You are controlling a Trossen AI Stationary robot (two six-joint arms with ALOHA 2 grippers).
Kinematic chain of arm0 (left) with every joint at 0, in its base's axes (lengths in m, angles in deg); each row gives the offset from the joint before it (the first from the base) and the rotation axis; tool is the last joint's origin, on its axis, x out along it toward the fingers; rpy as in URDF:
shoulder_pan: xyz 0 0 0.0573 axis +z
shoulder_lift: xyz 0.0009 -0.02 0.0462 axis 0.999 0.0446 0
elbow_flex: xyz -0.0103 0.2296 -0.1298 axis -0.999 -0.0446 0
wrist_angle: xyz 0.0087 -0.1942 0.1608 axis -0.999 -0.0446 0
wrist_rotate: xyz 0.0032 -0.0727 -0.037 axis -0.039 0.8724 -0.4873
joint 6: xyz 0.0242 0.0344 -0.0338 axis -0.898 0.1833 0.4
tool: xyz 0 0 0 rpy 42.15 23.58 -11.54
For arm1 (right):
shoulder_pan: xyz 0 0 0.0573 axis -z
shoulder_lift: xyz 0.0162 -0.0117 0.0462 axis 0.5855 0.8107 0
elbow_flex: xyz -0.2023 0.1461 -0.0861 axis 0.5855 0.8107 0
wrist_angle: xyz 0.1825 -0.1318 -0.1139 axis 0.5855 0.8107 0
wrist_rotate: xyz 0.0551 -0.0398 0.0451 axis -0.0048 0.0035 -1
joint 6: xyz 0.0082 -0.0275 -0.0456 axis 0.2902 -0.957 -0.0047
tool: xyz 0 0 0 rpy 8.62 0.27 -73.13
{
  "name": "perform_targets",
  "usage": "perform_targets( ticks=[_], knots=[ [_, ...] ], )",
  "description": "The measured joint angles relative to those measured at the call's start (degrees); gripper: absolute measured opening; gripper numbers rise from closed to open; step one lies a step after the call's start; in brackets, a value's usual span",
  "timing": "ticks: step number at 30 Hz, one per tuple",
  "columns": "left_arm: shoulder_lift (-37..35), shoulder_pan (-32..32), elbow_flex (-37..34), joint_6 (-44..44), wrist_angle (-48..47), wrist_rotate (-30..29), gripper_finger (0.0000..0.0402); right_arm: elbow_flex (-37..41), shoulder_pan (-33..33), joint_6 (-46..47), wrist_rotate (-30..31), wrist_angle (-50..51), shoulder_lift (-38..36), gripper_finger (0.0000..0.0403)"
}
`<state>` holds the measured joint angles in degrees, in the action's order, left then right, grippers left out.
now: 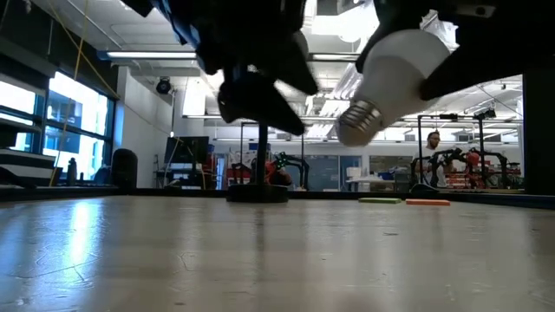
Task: Screw lightbulb
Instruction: Insert the white lightbulb into the black lamp
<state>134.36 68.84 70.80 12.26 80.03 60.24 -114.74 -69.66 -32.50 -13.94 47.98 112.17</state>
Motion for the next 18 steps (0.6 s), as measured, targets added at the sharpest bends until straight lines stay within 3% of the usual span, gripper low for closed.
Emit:
perform_targets(
  ticks=[5, 9, 18],
  knots=[
    [-4.63, 0.17, -0.02, 0.26, -8.93, -5.34, 0.0255, 0.0, -0.31, 7.06, 0.01, 3.91, -1.43, 0.0255],
    [-8.55, -1.14, -0.02, 0.27, -15.0, -13.85, 0.0255, 2.3, 0.25, 10.9, 0.49, 2.15, -1.92, 0.0255],
    [-13.47, -6.96, -0.02, 3.09, -23.32, -32.41, 0.0255, 15.96, 3.05, 20.63, 7.03, -32.59, -1.87, 0.0255]
  ],
)
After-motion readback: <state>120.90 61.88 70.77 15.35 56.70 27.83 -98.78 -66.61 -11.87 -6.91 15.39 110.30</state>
